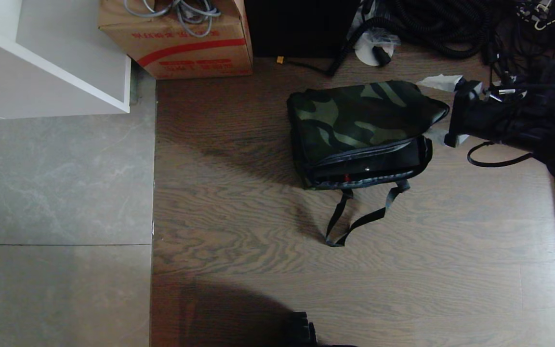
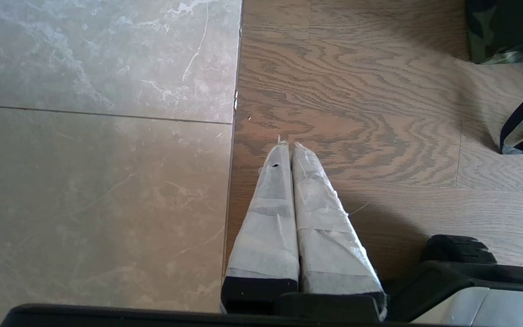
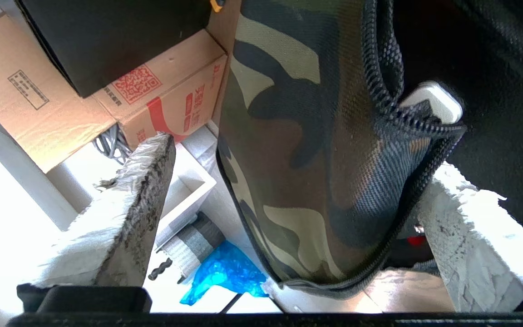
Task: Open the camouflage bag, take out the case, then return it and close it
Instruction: Open the top of the storage box
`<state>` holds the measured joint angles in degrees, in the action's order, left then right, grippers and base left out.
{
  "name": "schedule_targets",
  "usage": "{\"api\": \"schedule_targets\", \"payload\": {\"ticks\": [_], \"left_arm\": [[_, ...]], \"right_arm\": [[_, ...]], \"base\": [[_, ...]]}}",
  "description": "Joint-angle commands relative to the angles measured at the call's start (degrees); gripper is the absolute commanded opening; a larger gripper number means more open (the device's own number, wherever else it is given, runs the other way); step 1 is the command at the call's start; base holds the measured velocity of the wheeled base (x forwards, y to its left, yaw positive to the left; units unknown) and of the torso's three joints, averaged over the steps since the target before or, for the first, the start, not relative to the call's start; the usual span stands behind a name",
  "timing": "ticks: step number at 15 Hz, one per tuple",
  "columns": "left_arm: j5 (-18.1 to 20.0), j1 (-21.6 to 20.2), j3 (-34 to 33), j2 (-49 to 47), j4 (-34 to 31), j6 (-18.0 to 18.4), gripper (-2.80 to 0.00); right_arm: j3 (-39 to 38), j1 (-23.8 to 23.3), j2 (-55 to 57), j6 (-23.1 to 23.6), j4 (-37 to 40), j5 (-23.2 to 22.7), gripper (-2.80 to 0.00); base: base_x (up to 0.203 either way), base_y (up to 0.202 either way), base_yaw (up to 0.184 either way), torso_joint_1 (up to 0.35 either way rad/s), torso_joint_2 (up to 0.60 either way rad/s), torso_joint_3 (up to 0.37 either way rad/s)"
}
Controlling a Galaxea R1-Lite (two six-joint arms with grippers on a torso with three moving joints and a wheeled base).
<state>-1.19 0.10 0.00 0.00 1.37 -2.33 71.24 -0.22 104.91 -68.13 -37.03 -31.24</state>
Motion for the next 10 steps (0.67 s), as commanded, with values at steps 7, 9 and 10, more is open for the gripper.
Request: {"api": "schedule_targets", "payload": {"ticks": [7, 9, 10], "left_arm": [[0.0, 0.0, -0.5, 0.0, 0.0, 0.0, -2.80], [0.0, 0.0, -0.4, 0.0, 0.0, 0.0, -2.80], [0.0, 0.0, -0.5, 0.0, 0.0, 0.0, -2.80]], "right_arm": [[0.3, 0.0, 1.0, -0.2, -0.2, -0.1, -2.80], [0.5, 0.0, 1.4, -0.2, -0.3, -0.1, -2.80], [0.9, 0.0, 1.5, -0.2, -0.3, -0.1, -2.80]], "base": [[0.000, 0.000, 0.000, 0.000, 0.00, 0.000], [0.000, 0.000, 0.000, 0.000, 0.00, 0.000], [0.000, 0.000, 0.000, 0.000, 0.00, 0.000]]}}
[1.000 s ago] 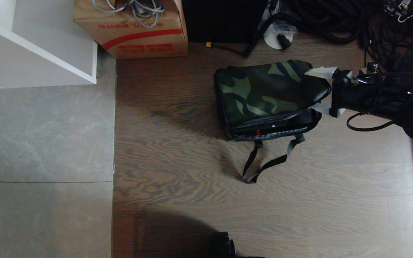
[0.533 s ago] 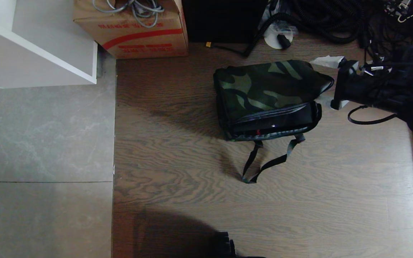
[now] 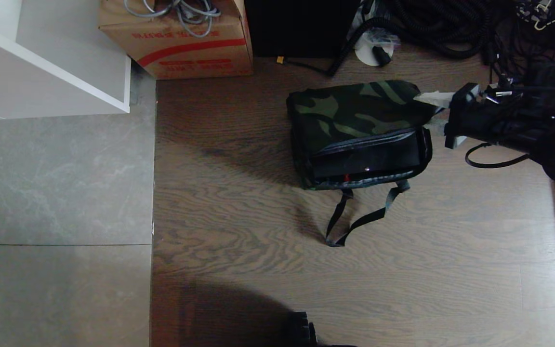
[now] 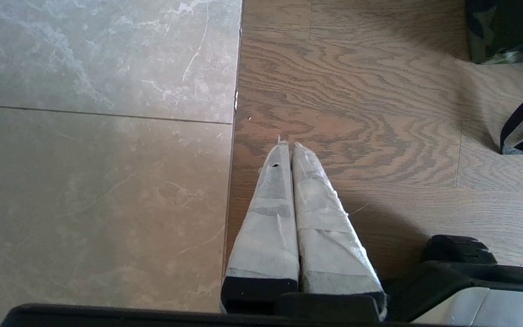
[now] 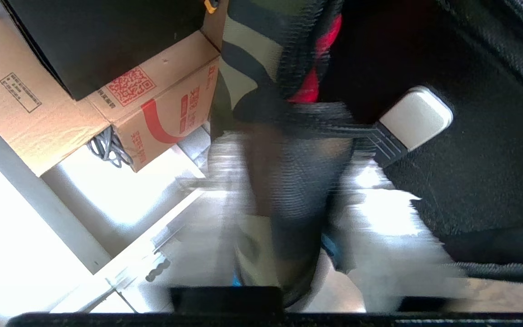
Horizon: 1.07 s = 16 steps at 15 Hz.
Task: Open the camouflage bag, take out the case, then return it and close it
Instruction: Open the top of the storage box
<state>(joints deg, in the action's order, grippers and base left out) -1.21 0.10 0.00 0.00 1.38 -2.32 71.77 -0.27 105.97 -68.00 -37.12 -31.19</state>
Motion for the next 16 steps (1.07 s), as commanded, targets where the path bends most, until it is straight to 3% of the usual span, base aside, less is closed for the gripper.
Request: {"api": "schedule_targets", "payload": {"ticks": [1, 16], "left_arm": [[0.0, 0.0, -0.5, 0.0, 0.0, -0.1, -2.80], [0.0, 0.0, -0.5, 0.0, 0.0, -0.1, -2.80]], "right_arm": [[1.0, 0.0, 0.5, -0.5, -0.2, -0.1, -2.80], [4.6, -1.2, 1.3, 0.6, -0.2, 0.4, -2.80]], "base": [[0.000, 0.000, 0.000, 0.000, 0.00, 0.000], [0.000, 0.000, 0.000, 0.000, 0.00, 0.000]]}}
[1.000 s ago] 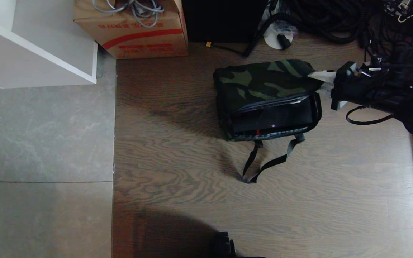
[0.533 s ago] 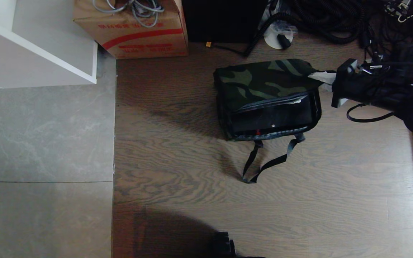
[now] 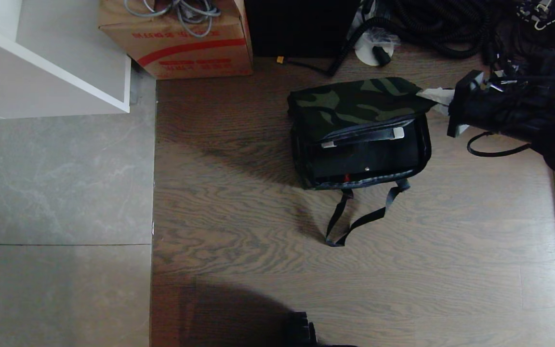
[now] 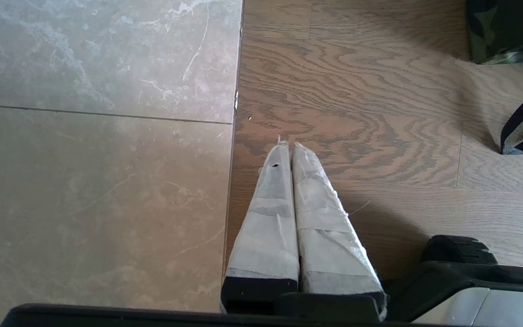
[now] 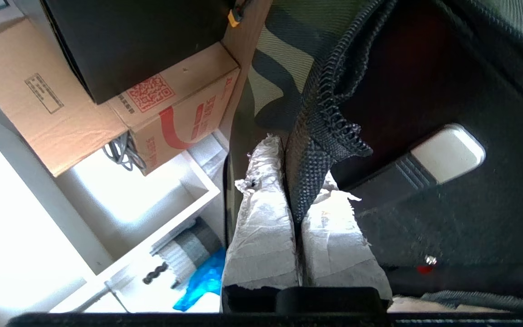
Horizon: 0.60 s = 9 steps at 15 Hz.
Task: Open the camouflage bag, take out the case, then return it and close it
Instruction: Open the top of the storage box
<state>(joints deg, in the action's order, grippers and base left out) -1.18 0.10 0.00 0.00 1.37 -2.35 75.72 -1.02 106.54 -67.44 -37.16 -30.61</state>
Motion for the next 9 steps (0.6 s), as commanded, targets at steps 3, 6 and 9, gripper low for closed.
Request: {"api": "schedule_targets", "payload": {"ticks": [3, 6, 9], "left_arm": [[0.0, 0.0, -0.5, 0.0, 0.0, 0.0, -2.80], [0.0, 0.0, -0.5, 0.0, 0.0, 0.0, -2.80], [0.0, 0.0, -0.5, 0.0, 0.0, 0.0, -2.80]], "right_arm": [[1.5, -0.7, 1.4, 0.9, -0.2, 0.3, -2.80], [1.5, -0.7, 1.4, 1.0, -0.2, 0.3, -2.80], [1.7, -0.7, 1.5, 1.0, -0.3, 0.3, -2.80]], "base": [[0.000, 0.000, 0.000, 0.000, 0.00, 0.000], [0.000, 0.000, 0.000, 0.000, 0.00, 0.000], [0.000, 0.000, 0.000, 0.000, 0.00, 0.000]]}}
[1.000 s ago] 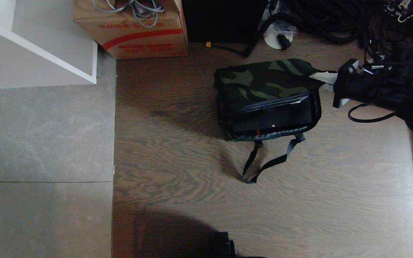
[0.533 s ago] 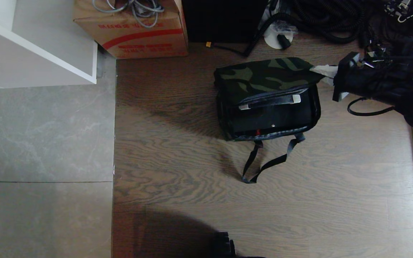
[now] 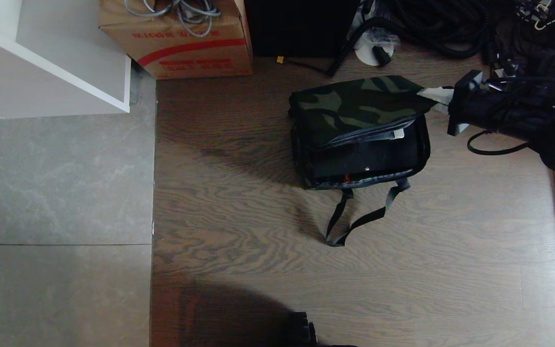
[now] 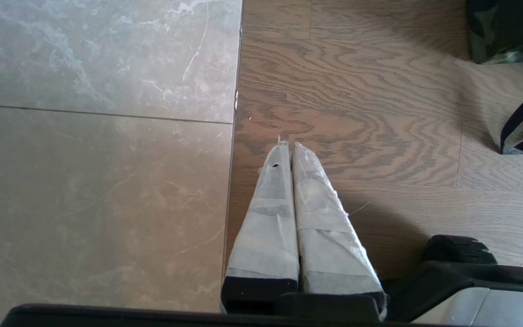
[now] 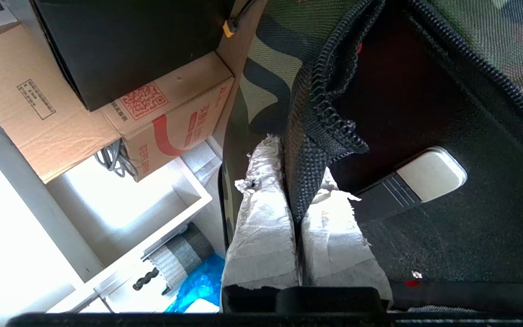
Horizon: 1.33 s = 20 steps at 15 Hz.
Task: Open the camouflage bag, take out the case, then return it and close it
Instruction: Open the top of the storage box
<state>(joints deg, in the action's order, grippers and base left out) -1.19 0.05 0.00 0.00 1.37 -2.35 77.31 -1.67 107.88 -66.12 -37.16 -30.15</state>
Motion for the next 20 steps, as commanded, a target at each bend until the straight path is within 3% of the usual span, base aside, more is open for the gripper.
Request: {"api": "schedule_targets", "payload": {"ticks": [1, 10, 11, 12, 20], "left_arm": [[0.0, 0.0, -0.5, 0.0, 0.0, 0.0, -2.80], [0.0, 0.0, -0.5, 0.0, 0.0, 0.0, -2.80], [0.0, 0.0, -0.5, 0.0, 0.0, 0.0, -2.80], [0.0, 0.0, -0.5, 0.0, 0.0, 0.0, -2.80], [0.0, 0.0, -0.5, 0.0, 0.0, 0.0, -2.80]], "right_arm": [[0.6, 0.0, 0.0, -0.2, -0.2, -0.2, -2.80], [1.5, 0.1, 0.2, -0.2, -0.1, -0.1, -2.80], [2.2, 0.1, 0.3, -0.3, -0.1, -0.1, -2.41], [2.9, 0.1, 0.7, -0.4, -0.1, 0.2, 0.00], [11.3, 1.5, 4.3, -1.5, 0.0, 3.5, 0.00]], "base": [[0.000, 0.000, 0.000, 0.000, 0.00, 0.000], [0.000, 0.000, 0.000, 0.000, 0.00, 0.000], [0.000, 0.000, 0.000, 0.000, 0.00, 0.000], [0.000, 0.000, 0.000, 0.000, 0.00, 0.000], [0.000, 0.000, 0.000, 0.000, 0.00, 0.000]]}}
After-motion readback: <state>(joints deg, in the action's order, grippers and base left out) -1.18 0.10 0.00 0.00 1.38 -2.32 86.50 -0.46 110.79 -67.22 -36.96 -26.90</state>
